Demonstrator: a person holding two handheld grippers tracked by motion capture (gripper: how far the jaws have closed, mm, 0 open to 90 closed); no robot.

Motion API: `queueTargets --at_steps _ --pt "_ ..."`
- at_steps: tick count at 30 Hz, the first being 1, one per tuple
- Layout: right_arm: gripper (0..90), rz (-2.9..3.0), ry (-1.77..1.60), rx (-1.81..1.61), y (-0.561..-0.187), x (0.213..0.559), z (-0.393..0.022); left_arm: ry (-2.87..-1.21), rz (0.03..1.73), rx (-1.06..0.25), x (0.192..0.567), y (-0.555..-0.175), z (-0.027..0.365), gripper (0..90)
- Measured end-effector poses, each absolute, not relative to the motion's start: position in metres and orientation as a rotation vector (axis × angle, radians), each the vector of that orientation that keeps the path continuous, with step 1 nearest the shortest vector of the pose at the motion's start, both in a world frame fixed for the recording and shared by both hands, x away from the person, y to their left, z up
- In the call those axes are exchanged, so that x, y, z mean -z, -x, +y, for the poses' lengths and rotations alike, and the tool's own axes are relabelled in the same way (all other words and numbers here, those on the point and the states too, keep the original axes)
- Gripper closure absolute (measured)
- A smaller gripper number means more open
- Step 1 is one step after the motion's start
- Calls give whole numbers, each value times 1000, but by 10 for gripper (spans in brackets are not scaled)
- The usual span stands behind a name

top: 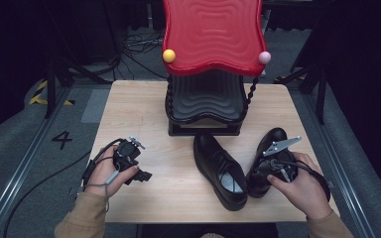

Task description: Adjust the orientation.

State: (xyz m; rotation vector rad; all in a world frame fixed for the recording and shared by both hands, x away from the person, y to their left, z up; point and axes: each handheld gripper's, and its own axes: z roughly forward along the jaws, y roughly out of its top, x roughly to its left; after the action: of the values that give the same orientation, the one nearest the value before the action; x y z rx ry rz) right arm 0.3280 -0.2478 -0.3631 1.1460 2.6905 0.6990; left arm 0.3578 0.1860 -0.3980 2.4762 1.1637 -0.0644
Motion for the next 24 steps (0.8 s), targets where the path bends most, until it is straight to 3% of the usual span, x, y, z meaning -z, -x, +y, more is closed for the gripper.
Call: queueTargets --at_steps 7,9,10,20,24 --pt "652 2754 -1220 -669 -339 382 -251 -2478 1166 69 399 -359 185 284" --pt "748 2785 -1211 -673 -340 386 -249 -2476 1164 64 399 -359 185 284" --pt "752 2792 -1204 -671 -340 386 -248 -2476 1163 62 398 -359 186 284" --pt "755 2843 -1136 -594 -333 371 -267 -2479 1156 69 398 -362 182 284" --pt "749 2879 -1186 -504 -325 367 -293 -2491 1126 71 398 -366 175 284"
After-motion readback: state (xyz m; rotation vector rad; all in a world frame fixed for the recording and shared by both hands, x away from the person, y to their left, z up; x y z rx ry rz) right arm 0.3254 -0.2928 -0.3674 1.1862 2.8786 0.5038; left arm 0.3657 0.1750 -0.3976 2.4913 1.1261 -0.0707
